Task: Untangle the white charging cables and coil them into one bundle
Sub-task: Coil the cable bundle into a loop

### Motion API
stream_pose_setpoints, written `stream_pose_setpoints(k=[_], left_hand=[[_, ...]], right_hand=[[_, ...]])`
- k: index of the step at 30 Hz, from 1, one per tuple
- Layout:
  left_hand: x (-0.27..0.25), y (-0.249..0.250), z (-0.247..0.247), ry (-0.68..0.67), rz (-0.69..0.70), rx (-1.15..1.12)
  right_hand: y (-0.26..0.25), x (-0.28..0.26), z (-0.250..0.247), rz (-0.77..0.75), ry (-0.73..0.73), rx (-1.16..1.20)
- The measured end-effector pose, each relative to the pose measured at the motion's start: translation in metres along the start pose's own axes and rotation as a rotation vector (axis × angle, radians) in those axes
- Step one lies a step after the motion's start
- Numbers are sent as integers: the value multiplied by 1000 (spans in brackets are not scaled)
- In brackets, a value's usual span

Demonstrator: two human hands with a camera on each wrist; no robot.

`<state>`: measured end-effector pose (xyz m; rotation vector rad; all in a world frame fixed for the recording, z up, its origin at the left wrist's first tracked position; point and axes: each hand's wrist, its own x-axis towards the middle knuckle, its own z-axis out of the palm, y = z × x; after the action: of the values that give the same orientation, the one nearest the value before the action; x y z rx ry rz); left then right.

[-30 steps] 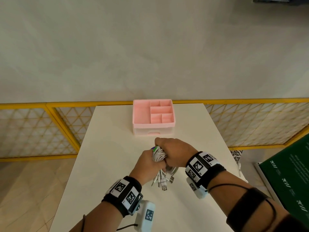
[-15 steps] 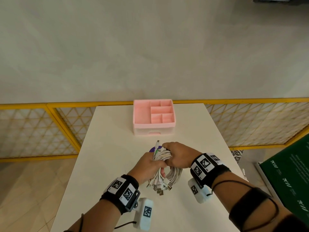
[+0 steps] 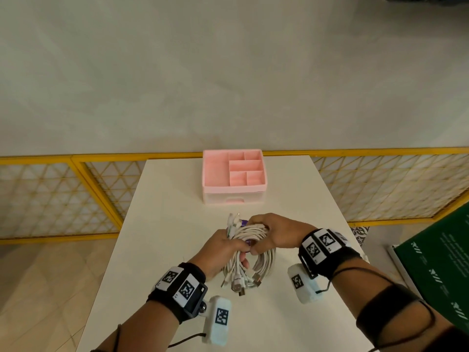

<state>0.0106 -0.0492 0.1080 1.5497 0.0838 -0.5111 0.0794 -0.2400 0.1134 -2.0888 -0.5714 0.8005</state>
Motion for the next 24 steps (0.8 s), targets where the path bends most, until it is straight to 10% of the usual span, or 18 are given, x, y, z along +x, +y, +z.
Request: stream_pose_setpoints(k=[24], left_hand=[[11, -1, -18, 176, -19, -417]], right_hand=[[25, 1, 10, -101, 397, 16]])
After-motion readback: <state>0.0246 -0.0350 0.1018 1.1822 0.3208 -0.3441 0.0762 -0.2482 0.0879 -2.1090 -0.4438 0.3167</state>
